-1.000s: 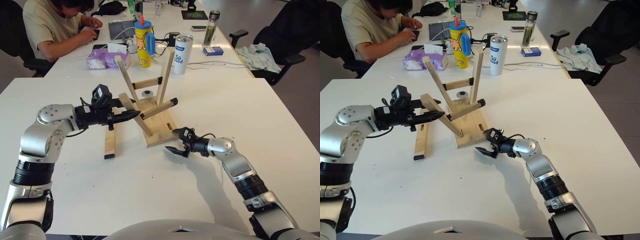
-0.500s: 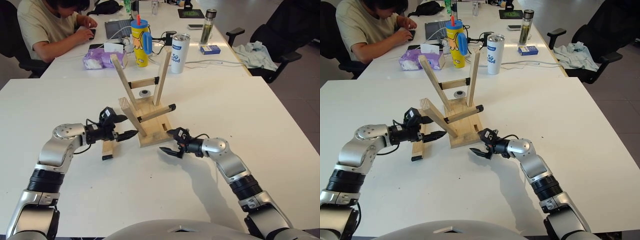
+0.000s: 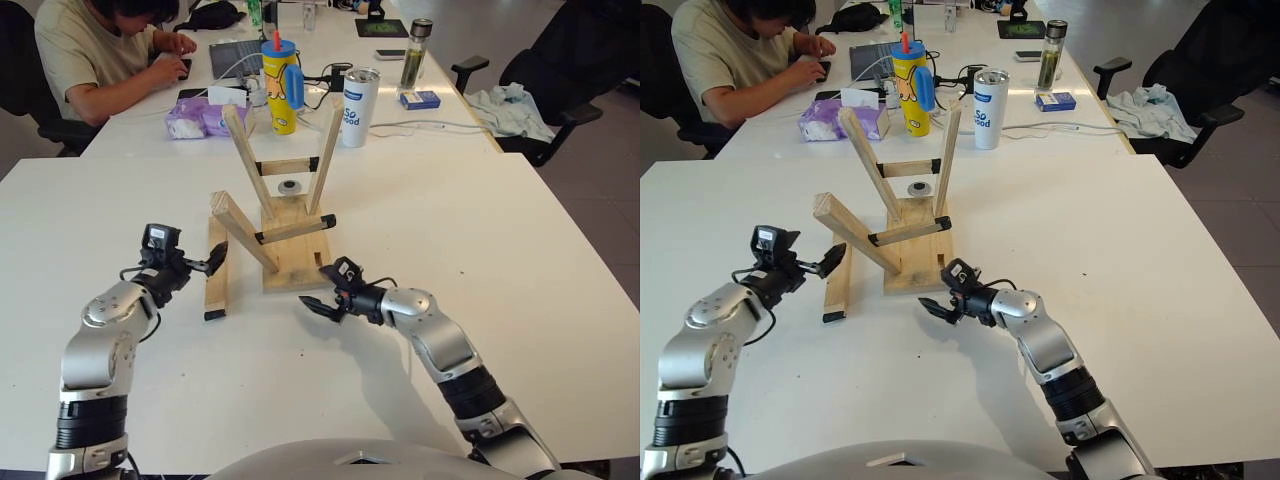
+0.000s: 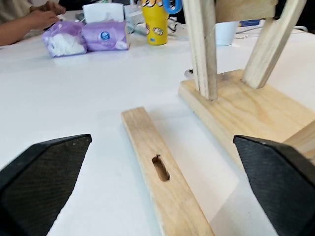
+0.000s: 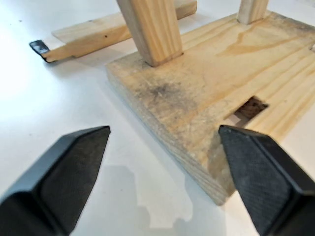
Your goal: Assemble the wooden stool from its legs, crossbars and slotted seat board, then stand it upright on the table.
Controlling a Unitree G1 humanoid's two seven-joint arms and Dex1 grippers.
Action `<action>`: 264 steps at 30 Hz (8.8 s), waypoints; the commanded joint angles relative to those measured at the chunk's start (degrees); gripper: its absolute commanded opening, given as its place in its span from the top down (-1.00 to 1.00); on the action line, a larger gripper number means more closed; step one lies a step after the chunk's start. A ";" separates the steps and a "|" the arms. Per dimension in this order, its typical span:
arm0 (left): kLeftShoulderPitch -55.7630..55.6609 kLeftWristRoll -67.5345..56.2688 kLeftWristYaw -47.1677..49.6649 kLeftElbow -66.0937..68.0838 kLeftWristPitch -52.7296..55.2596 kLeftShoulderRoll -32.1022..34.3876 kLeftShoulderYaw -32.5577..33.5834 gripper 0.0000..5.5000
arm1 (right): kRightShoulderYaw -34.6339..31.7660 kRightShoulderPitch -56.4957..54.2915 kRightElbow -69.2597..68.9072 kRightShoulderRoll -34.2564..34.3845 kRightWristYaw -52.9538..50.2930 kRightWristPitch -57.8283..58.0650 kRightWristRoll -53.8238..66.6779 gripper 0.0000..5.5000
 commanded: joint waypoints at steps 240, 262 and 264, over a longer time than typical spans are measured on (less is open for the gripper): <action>10.47 10.69 -9.12 -2.58 -41.14 -5.46 -13.29 -0.31 | -8.27 -33.54 17.00 -8.57 24.28 -10.67 13.26 -0.22; 8.08 16.92 -5.46 15.24 -20.93 -7.42 -21.19 -0.31 | -36.94 -39.92 -2.22 -10.29 12.98 12.50 48.36 -0.22; 7.80 17.09 -5.48 15.69 -20.55 -7.38 -21.40 -0.31 | -39.24 -44.49 -2.02 -5.87 5.82 10.65 52.14 -0.22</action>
